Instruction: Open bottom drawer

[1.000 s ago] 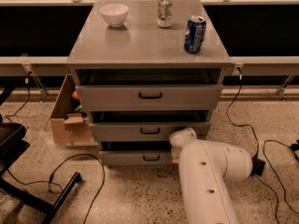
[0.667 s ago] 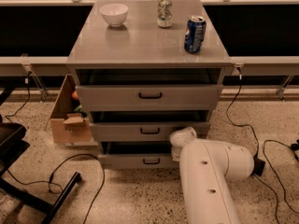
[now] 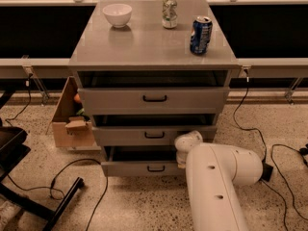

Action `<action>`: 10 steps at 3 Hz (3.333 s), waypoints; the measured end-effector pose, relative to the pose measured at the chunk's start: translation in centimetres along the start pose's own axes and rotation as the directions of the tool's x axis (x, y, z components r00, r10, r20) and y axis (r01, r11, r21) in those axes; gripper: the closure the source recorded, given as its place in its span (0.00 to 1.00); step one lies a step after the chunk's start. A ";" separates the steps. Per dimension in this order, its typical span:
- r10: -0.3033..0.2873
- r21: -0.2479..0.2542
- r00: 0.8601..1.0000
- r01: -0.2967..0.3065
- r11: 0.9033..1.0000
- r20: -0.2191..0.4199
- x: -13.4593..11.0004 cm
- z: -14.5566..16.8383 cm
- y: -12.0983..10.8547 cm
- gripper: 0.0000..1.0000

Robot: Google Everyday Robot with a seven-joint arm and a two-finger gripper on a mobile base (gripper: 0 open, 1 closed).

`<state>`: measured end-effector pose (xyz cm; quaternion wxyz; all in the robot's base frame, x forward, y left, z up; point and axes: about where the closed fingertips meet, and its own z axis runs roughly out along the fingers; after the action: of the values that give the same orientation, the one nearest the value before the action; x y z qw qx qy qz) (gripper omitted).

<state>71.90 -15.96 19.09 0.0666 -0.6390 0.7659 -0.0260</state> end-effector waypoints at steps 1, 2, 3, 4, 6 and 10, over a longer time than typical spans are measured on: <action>0.000 0.000 1.000 0.000 1.000 0.000 0.0 0.0 0.0 0.50; 0.000 0.000 1.000 0.000 1.000 0.000 0.0 0.0 0.0 0.27; 0.000 0.000 1.000 0.000 1.000 0.000 0.0 0.0 0.0 0.04; 0.000 0.000 1.000 0.000 1.000 0.000 0.0 0.0 0.0 0.00; 0.023 -0.067 1.000 -0.023 0.998 0.002 1.7 0.4 3.0 0.33; 0.047 -0.172 0.997 -0.058 0.983 -0.069 4.8 -2.1 10.7 1.00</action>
Offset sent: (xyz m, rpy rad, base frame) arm 0.0000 0.0000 0.0000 0.0000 0.0000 0.0000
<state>60.34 -18.78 19.52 -0.0134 -0.6208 0.7835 0.0219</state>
